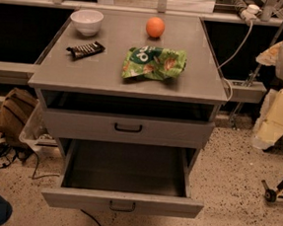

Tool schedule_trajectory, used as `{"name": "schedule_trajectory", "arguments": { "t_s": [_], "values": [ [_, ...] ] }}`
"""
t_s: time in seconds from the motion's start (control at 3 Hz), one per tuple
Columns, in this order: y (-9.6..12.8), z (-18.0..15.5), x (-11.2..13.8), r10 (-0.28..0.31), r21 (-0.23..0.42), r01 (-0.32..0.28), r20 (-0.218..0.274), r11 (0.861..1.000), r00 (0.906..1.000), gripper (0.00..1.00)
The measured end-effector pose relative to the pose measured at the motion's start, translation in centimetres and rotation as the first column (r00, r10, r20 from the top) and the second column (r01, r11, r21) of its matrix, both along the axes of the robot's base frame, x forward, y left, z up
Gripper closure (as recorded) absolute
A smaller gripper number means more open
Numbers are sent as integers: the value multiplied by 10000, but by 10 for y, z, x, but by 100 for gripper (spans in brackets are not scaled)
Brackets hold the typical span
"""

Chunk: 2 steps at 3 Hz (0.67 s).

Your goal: Close middle drawer

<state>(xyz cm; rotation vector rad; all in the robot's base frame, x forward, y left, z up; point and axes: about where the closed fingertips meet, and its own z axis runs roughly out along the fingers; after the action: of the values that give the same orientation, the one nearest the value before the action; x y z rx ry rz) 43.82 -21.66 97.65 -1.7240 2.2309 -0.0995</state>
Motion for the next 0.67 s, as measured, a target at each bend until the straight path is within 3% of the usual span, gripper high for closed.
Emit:
{"name": "schedule_trajectory", "arguments": {
  "t_s": [0.33, 0.67],
  "values": [
    [0, 0, 0, 0, 0, 0, 0, 10000, 10000, 0],
    [1, -31, -3, 21, 31, -20, -327, 10000, 9995, 0]
  ]
}}
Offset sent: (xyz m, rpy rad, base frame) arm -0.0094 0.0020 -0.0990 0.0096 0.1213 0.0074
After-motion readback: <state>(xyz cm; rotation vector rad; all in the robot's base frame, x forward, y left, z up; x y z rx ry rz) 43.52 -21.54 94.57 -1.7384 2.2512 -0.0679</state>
